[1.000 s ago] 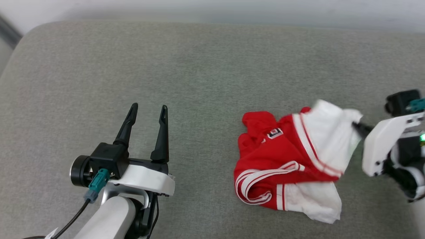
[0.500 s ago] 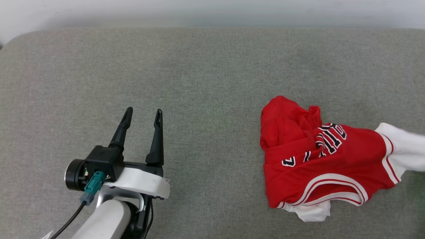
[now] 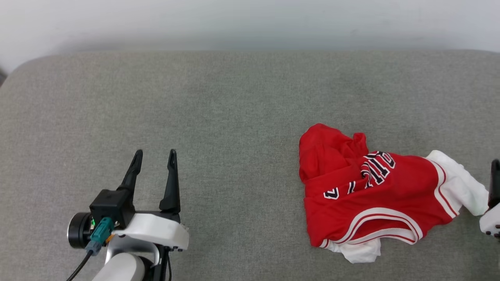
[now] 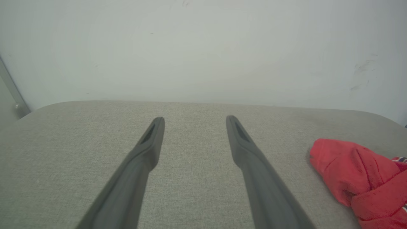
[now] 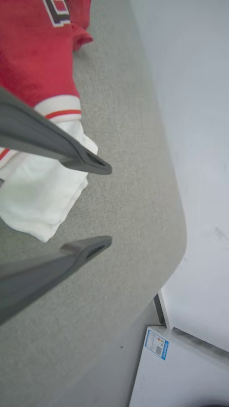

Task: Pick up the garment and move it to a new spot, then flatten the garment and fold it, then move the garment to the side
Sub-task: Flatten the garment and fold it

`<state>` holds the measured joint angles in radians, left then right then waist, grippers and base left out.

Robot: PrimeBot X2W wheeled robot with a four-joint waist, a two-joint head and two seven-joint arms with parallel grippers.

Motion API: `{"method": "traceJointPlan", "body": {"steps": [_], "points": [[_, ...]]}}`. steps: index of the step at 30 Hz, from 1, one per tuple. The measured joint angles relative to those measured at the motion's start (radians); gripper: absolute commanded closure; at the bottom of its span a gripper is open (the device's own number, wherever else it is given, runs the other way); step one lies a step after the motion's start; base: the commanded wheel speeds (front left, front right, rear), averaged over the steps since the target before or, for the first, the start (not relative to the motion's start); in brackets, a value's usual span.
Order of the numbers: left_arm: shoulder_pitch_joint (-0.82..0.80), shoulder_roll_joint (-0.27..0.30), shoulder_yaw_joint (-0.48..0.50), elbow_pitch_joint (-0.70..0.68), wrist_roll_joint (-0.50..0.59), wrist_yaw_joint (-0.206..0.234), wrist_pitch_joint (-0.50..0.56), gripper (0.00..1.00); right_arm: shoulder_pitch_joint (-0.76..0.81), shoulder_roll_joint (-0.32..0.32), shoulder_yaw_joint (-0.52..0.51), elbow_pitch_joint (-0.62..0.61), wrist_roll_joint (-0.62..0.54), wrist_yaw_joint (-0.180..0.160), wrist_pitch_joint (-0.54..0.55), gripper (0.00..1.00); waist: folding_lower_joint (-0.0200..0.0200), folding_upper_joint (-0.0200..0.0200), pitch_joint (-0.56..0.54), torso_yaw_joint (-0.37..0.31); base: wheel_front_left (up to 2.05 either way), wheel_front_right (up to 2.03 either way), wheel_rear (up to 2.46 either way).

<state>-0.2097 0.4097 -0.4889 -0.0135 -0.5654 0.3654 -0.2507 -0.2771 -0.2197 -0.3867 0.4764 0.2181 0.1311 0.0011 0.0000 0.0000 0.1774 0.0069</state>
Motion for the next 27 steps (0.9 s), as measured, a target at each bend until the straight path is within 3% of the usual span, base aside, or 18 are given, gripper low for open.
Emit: {"method": "traceJointPlan", "body": {"steps": [4, 10, 17, 27], "points": [[0.026, 0.007, 0.005, 0.002, -0.011, 0.005, 0.000, 0.00, 0.037, 0.008, 0.064, -0.094, -0.012, 0.000, -0.092, 0.00, 0.0000, 0.0000, -0.032, -0.011, 0.00, 0.00, 0.00], [0.057, 0.021, 0.008, 0.011, -0.021, 0.005, 0.001, 0.00, 0.118, 0.045, 0.164, -0.263, -0.034, 0.000, -0.125, 0.00, 0.0000, 0.0000, -0.075, -0.028, 0.00, 0.00, 0.00], [0.088, 0.024, 0.002, 0.025, -0.038, 0.005, 0.012, 0.00, 0.261, 0.118, 0.265, -0.497, -0.083, 0.000, -0.078, 0.00, 0.0000, 0.0000, -0.109, -0.050, 0.00, 0.00, 0.00], [0.074, 0.021, -0.049, 0.021, -0.030, -0.004, 0.073, 0.00, 0.370, 0.155, 0.308, -0.693, -0.090, 0.000, 0.014, 0.00, 0.0000, 0.0000, -0.121, -0.067, 0.00, 0.00, 0.00]]}}
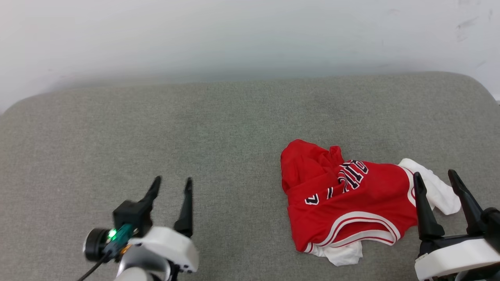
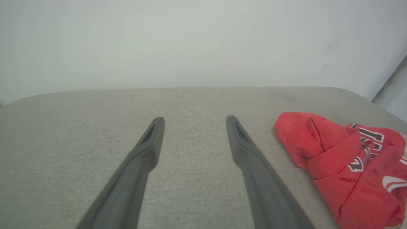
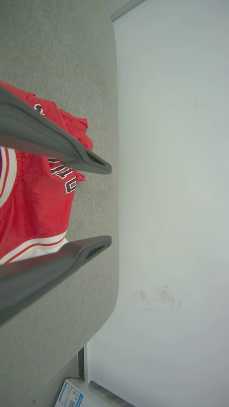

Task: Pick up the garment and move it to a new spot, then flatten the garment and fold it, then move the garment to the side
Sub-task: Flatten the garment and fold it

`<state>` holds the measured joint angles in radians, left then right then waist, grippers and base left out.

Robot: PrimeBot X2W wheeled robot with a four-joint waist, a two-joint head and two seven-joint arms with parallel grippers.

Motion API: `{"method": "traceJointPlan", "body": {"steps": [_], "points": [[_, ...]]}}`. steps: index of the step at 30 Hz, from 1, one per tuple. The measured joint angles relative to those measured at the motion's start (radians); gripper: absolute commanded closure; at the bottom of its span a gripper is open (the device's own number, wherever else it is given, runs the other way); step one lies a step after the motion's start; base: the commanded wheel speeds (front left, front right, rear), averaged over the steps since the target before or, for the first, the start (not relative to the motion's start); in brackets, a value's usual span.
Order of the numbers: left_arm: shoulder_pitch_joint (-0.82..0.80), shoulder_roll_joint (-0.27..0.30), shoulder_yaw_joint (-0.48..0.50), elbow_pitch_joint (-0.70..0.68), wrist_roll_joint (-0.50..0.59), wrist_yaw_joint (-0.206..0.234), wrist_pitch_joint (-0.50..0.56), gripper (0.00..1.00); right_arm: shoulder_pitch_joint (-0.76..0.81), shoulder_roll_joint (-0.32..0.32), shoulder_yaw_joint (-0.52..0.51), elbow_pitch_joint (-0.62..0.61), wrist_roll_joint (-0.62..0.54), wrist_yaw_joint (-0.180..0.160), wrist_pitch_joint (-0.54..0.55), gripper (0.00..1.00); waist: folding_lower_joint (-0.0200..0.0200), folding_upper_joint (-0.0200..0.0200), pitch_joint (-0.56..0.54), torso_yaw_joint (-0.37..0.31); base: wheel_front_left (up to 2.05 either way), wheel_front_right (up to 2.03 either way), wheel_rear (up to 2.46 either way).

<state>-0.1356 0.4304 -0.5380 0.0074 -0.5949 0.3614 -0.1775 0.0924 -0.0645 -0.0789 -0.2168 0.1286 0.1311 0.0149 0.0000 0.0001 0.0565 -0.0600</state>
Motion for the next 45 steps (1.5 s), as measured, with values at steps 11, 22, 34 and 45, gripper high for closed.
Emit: {"method": "traceJointPlan", "body": {"steps": [11, 22, 34, 45], "points": [[-0.226, -0.069, -0.265, 0.003, 0.066, -0.149, 0.326, 0.00, -0.003, 0.009, 0.026, -0.105, -0.010, 0.000, 0.032, 0.00, 0.0000, 0.0000, 0.080, -0.012, 0.00, 0.00, 0.00], [-0.352, -0.143, -0.474, 0.150, 0.091, -0.311, 0.559, 0.00, -0.069, 0.012, 0.044, -0.078, 0.026, 0.000, 0.002, 0.00, 0.0001, 0.0000, 0.205, -0.049, 0.00, 0.00, 0.00], [-0.387, -0.148, -0.423, 0.212, 0.071, -0.299, 0.508, 1.00, -0.072, 0.012, 0.031, -0.046, 0.059, 0.000, -0.015, 0.00, 0.0000, 0.0000, 0.191, -0.055, 0.00, 0.00, 0.00], [-0.420, 0.114, -0.256, -0.035, 0.149, -0.127, 0.482, 1.00, -0.058, 0.012, 0.020, -0.035, 0.078, 0.000, -0.009, 0.00, 0.0000, 0.0000, 0.142, 0.013, 0.00, 0.00, 0.00]]}}
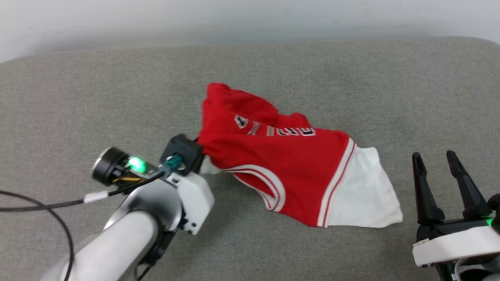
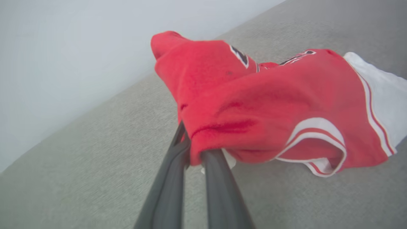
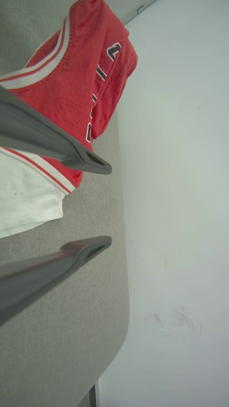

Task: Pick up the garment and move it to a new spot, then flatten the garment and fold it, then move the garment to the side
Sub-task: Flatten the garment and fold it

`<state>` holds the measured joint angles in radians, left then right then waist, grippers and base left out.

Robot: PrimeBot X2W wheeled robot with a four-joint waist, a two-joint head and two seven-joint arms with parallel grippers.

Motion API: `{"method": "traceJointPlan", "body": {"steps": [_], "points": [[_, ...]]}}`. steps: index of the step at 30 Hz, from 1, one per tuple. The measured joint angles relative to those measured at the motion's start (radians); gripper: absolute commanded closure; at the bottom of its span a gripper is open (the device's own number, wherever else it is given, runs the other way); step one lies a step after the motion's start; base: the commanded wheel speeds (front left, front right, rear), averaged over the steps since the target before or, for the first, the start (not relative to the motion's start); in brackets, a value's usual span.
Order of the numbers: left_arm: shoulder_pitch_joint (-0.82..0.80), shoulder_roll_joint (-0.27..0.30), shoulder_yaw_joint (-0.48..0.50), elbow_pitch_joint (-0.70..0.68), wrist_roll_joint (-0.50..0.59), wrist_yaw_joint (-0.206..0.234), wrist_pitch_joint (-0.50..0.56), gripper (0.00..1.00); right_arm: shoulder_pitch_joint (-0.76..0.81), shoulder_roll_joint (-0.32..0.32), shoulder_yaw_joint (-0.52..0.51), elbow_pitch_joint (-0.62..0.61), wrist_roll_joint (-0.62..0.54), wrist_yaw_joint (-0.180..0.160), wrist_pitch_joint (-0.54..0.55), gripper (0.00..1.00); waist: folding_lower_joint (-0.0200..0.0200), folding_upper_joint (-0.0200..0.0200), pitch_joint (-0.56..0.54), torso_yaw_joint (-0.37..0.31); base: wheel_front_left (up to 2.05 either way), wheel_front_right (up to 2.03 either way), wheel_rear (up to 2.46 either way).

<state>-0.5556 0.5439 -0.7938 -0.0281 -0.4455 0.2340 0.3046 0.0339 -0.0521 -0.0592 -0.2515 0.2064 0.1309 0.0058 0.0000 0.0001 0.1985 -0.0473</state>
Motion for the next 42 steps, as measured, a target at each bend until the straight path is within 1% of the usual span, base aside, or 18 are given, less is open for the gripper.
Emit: {"method": "traceJointPlan", "body": {"steps": [3, 4, 6, 8, 10, 11, 13, 14, 15, 16, 20, 25, 28, 31, 34, 36, 38, 42], "points": [[0.058, 0.069, 0.014, -0.063, 0.010, 0.041, 0.023, 1.00, 0.006, 0.000, -0.008, -0.003, 0.001, 0.000, 0.000, 0.00, 0.0000, 0.0000, -0.004, 0.007, 0.00, 0.00, 0.00], [0.080, 0.080, 0.008, -0.078, 0.010, 0.046, 0.030, 1.00, 0.007, 0.000, -0.013, -0.004, 0.002, 0.000, 0.001, 0.00, 0.0000, 0.0000, -0.003, 0.011, 0.00, 0.00, 0.00], [0.125, 0.079, -0.022, -0.090, 0.002, 0.048, 0.048, 1.00, 0.008, 0.000, -0.019, -0.004, 0.004, 0.000, 0.003, 0.00, 0.0001, 0.0000, -0.002, 0.016, 0.00, 0.00, 0.00], [0.164, 0.051, -0.056, -0.086, -0.016, 0.039, 0.052, 1.00, 0.007, 0.000, -0.020, -0.004, 0.004, 0.000, 0.005, 0.00, 0.0000, 0.0000, 0.000, 0.018, 0.00, 0.00, 0.00], [0.186, 0.002, -0.088, -0.062, -0.037, 0.023, 0.043, 1.00, 0.005, 0.000, -0.021, -0.004, 0.004, 0.000, 0.011, 0.00, 0.0000, 0.0000, 0.000, 0.021, 0.00, 0.00, 0.00], [0.206, -0.069, -0.122, -0.003, -0.066, -0.002, 0.020, 1.00, -0.002, 0.000, -0.018, -0.005, 0.004, 0.000, 0.014, 0.00, 0.0000, 0.0000, -0.001, 0.021, 0.00, 0.00, 0.00], [0.216, -0.103, -0.126, 0.040, -0.088, -0.013, -0.002, 1.00, -0.009, 0.000, -0.016, -0.005, 0.003, 0.000, 0.021, 0.00, 0.0000, 0.0000, -0.002, 0.019, 0.00, 0.00, 0.00], [0.220, -0.118, -0.128, 0.059, -0.094, -0.014, -0.014, 0.73, -0.009, 0.000, -0.016, -0.005, 0.003, 0.000, 0.022, 0.00, 0.0001, 0.0000, -0.003, 0.019, 0.00, 0.00, 0.00], [0.221, -0.126, -0.124, 0.079, -0.096, -0.014, -0.030, 0.11, -0.009, 0.000, -0.016, -0.005, 0.002, 0.000, 0.023, 0.00, 0.0000, 0.0000, -0.005, 0.019, 0.00, 0.00, 0.00], [0.221, -0.133, -0.117, 0.089, -0.096, -0.014, -0.051, 0.00, -0.009, 0.000, -0.017, -0.007, 0.001, 0.000, 0.026, 0.00, 0.0000, 0.0000, -0.006, 0.020, 0.00, 0.00, 0.00], [0.221, -0.149, -0.082, 0.090, -0.101, 0.001, -0.132, 0.00, -0.009, 0.000, -0.016, -0.017, -0.007, 0.000, 0.031, 0.00, 0.0000, 0.0000, -0.020, 0.031, 0.00, 0.00, 0.00], [0.232, -0.140, -0.045, 0.015, -0.102, 0.032, -0.186, 0.00, -0.007, 0.000, -0.014, -0.020, -0.016, 0.000, 0.048, 0.00, 0.0000, 0.0000, -0.055, 0.048, 0.00, 0.00, 0.00], [0.260, -0.115, -0.019, -0.042, -0.105, 0.059, -0.205, 0.00, 0.003, 0.000, -0.013, -0.024, -0.020, 0.000, 0.057, 0.00, 0.0000, 0.0000, -0.080, 0.058, 0.00, 0.00, 0.00], [0.279, -0.092, 0.016, -0.089, -0.106, 0.100, -0.216, 0.00, 0.014, 0.000, -0.009, -0.031, -0.021, 0.000, 0.064, 0.00, 0.0000, 0.0000, -0.103, 0.066, 0.00, 0.00, 0.00], [0.302, -0.058, 0.058, -0.097, -0.123, 0.135, -0.213, 0.00, 0.018, 0.000, -0.007, -0.038, -0.021, 0.000, 0.072, 0.00, 0.0000, 0.0000, -0.119, 0.069, 0.00, 0.00, 0.00], [0.309, -0.034, 0.084, -0.089, -0.141, 0.146, -0.198, 0.00, 0.024, 0.000, -0.002, -0.045, -0.021, 0.000, 0.075, 0.00, 0.0000, 0.0000, -0.122, 0.067, 0.00, 0.00, 0.00], [0.309, -0.006, 0.091, -0.067, -0.159, 0.143, -0.157, 0.00, 0.028, 0.000, -0.002, -0.048, -0.021, 0.000, 0.083, 0.00, 0.0000, 0.0000, -0.119, 0.064, 0.00, 0.00, 0.00], [0.296, 0.031, 0.071, -0.024, -0.191, 0.095, -0.059, 0.00, 0.028, 0.000, 0.006, -0.056, -0.015, 0.000, 0.083, 0.00, 0.0000, 0.0000, -0.098, 0.054, 0.00, 0.00, 0.00]]}}
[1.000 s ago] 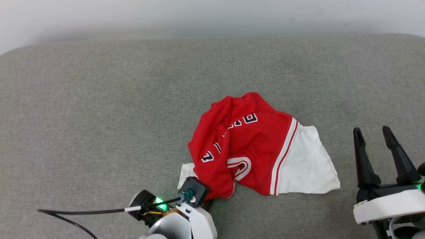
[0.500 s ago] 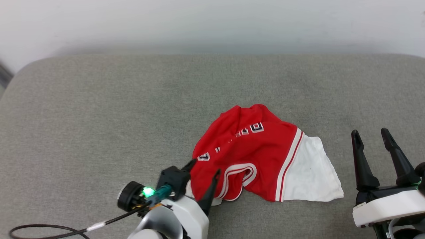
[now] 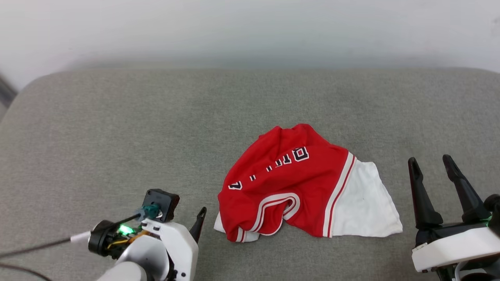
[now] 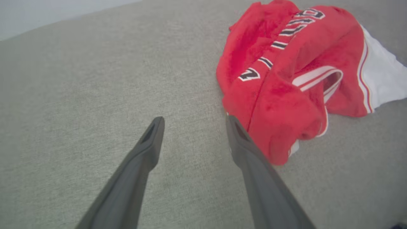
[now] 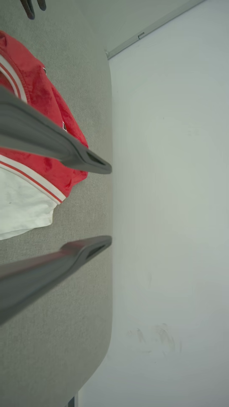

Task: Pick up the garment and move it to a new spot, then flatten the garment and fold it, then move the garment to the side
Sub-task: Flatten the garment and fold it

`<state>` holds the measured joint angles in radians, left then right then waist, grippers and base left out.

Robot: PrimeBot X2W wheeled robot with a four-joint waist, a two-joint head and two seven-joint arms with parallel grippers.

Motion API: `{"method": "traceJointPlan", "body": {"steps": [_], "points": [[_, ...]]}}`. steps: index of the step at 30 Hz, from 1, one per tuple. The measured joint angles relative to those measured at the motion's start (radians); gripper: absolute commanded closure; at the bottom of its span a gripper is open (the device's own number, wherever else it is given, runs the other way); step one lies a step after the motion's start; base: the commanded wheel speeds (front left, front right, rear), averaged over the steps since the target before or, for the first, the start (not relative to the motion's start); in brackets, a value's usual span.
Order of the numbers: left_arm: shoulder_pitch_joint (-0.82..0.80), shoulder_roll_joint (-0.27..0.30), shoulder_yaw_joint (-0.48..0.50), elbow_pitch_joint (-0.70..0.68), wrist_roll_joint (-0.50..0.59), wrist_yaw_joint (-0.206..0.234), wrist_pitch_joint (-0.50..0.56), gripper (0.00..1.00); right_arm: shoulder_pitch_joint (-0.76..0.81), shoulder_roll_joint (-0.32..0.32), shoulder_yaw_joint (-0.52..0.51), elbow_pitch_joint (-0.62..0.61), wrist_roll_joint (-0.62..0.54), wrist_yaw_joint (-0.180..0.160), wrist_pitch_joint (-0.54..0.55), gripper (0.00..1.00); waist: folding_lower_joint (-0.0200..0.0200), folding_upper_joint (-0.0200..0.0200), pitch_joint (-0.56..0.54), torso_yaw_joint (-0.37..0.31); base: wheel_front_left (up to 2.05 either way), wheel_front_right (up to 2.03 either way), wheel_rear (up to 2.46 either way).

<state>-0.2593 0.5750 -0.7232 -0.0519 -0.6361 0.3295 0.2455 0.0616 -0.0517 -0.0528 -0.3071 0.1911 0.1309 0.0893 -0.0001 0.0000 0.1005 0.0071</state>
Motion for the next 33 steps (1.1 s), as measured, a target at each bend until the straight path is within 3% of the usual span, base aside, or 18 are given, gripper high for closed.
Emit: {"method": "traceJointPlan", "body": {"steps": [6, 7, 12, 15, 20, 23, 33], "points": [[-0.076, 0.015, -0.054, 0.057, -0.006, -0.081, 0.108, 0.00, -0.016, 0.000, 0.004, 0.003, 0.009, 0.000, -0.006, 0.00, 0.0001, 0.0000, 0.051, -0.023, 0.00, 0.00, 0.00], [-0.105, 0.010, -0.081, 0.090, -0.003, -0.114, 0.150, 0.00, -0.022, 0.000, 0.005, 0.009, 0.015, 0.000, -0.015, 0.00, 0.0000, 0.0000, 0.078, -0.039, 0.00, 0.00, 0.00], [-0.136, -0.008, -0.124, 0.135, -0.012, -0.163, 0.216, 0.03, -0.038, 0.000, 0.007, 0.022, 0.022, 0.000, -0.028, 0.00, 0.0000, 0.0000, 0.116, -0.065, 0.00, 0.00, 0.00], [-0.156, -0.016, -0.134, 0.161, -0.025, -0.182, 0.239, 1.00, -0.042, 0.000, 0.005, 0.029, 0.026, 0.000, -0.036, 0.00, 0.0001, 0.0000, 0.132, -0.073, 0.00, 0.00, 0.00], [-0.173, -0.032, -0.139, 0.193, -0.051, -0.205, 0.258, 1.00, -0.053, 0.000, -0.002, 0.041, 0.029, 0.000, -0.042, 0.00, 0.0001, 0.0000, 0.138, -0.071, 0.00, 0.00, 0.00], [-0.170, -0.029, -0.128, 0.192, -0.051, -0.195, 0.235, 1.00, -0.053, 0.000, -0.010, 0.047, 0.029, 0.000, -0.044, 0.00, 0.0000, 0.0000, 0.131, -0.060, 0.00, 0.00, 0.00], [-0.049, 0.062, 0.052, 0.059, -0.081, -0.004, 0.070, 1.00, -0.050, 0.000, -0.031, 0.053, 0.028, 0.000, -0.037, 0.00, 0.0000, 0.0000, 0.093, -0.014, 0.00, 0.00, 0.00]]}}
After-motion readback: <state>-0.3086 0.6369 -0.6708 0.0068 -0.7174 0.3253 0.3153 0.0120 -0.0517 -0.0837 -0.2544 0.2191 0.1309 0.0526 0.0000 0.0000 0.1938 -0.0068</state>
